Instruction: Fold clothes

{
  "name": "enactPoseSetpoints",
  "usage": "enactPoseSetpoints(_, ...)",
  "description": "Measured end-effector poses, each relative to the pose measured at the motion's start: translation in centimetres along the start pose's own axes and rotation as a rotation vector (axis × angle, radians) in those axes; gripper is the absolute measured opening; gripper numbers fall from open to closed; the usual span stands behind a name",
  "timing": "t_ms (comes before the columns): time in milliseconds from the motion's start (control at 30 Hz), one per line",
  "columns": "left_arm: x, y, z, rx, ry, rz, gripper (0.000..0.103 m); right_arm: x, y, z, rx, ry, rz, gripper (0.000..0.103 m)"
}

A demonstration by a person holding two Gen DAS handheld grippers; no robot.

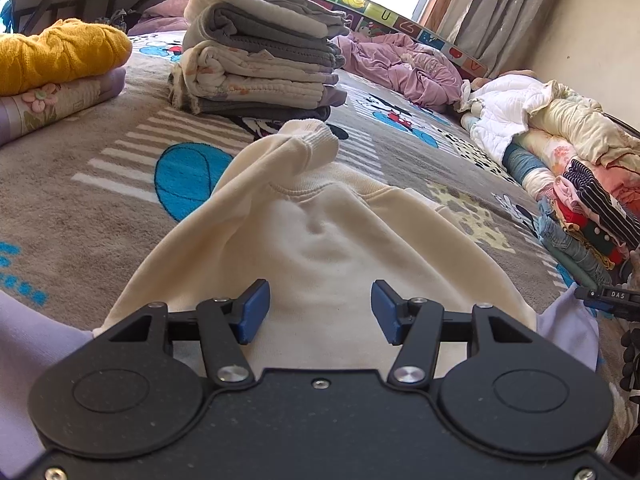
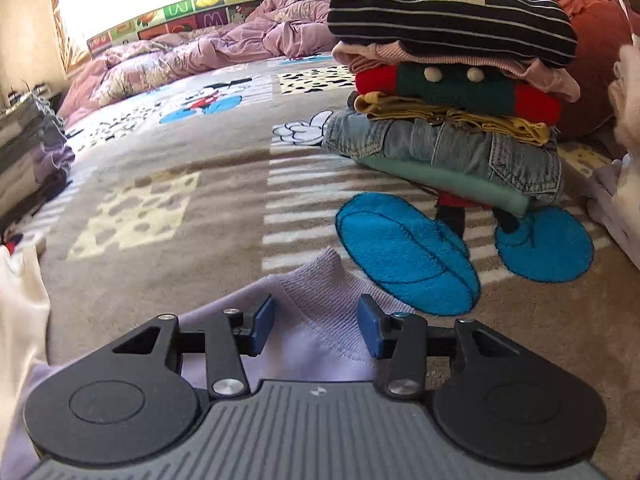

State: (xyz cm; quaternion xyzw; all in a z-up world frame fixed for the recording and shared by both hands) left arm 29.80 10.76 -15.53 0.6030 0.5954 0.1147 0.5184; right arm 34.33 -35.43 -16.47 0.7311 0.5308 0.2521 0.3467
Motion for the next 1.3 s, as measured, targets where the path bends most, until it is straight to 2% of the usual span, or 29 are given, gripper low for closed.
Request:
enactPoseSetpoints(67,0.0,0.3,-0.1,-0.005,-0.005,0.003,0.055,1.0,0.4,-0.9,-0.044,0.051,-0.030,0.048)
enactPoseSetpoints(167,0.2,0.9,-0.2,-0.019,-0.014,-0.003,0.055,1.4,-0.7,1.1,0.034,0.012,-0.105,0.051)
enactPoseSetpoints(300,0.0,2.5,-1.3,-0.071,-0.057,-0.007,0.055,0.2,-0.3,1.7,0.080,-0.009,-0.030,0.051)
enactPoseSetpoints(367,0.0,3.8,-2.1,-0.114,-0.075,0.001,0.055,0.5,0.4,0.5,0.049,0.036,0.025,0.052)
enactPoseSetpoints(467,0.7,6.0,-2.9,-0.171,-0.077,0.008,0.055,3.4,1.4,-1.1,0.025,0.119,0.023,0.052)
enactPoseSetpoints(533,1.4,7.4,-3.0,-0.182,-0.066,0.029,0.055,6.1,1.9,-2.0,0.022,0.187,0.018,0.056)
enactPoseSetpoints(567,1.7,8.2,-3.0,-0.184,-0.060,0.041,0.055,7.7,2.1,-2.3,0.034,0.228,0.016,0.063)
enactPoseSetpoints(600,1.9,8.7,-2.9,-0.181,-0.057,0.051,0.055,9.5,2.3,-2.4,0.047,0.263,0.001,0.068)
enactPoseSetpoints(700,2.0,9.4,-2.1,-0.148,-0.103,0.085,0.058,14.6,2.6,-2.4,0.092,0.364,-0.034,0.068)
enactPoseSetpoints(800,1.4,9.1,-1.1,-0.087,-0.119,0.184,0.059,18.9,3.2,-1.5,0.118,0.423,-0.076,0.068)
enactPoseSetpoints(933,1.2,8.2,0.3,0.009,-0.104,0.328,0.059,24.2,3.2,0.4,0.181,0.510,-0.118,0.068)
enactPoseSetpoints(1067,2.4,7.1,2.2,0.079,-0.077,0.356,0.059,27.7,2.1,3.1,0.236,0.535,-0.151,0.069)
enactPoseSetpoints(1100,2.7,6.9,2.6,0.087,-0.076,0.353,0.058,28.1,1.9,3.4,0.243,0.547,-0.149,0.069)
enactPoseSetpoints(1133,3.0,6.9,3.0,0.087,-0.071,0.348,0.045,28.4,1.8,3.6,0.243,0.562,-0.146,0.068)
enactPoseSetpoints(1167,3.4,7.1,3.3,0.073,-0.075,0.319,0.031,28.7,1.8,3.9,0.243,0.576,-0.144,0.054)
enactPoseSetpoints(1200,3.9,7.6,3.2,0.046,-0.108,0.249,0.029,28.8,1.8,4.0,0.254,0.601,-0.127,0.015)
enactPoseSetpoints(1267,5.0,8.6,3.0,-0.007,-0.173,0.108,0.015,28.0,2.5,3.7,0.253,0.637,-0.062,0.011)
enactPoseSetpoints(1300,5.5,9.1,2.9,-0.033,-0.206,0.038,0.015,27.6,2.9,3.5,0.249,0.652,-0.027,0.011)
Point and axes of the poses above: each gripper's, at about its wrist camera, not at the fingertips, and z roughly the way its jaws point, x to its left, y to its top, the point moved 10 cm from there along z, roughly the way its jaws point, and after that the axes turned 15 degrees about -y, right-handed, at the moved point
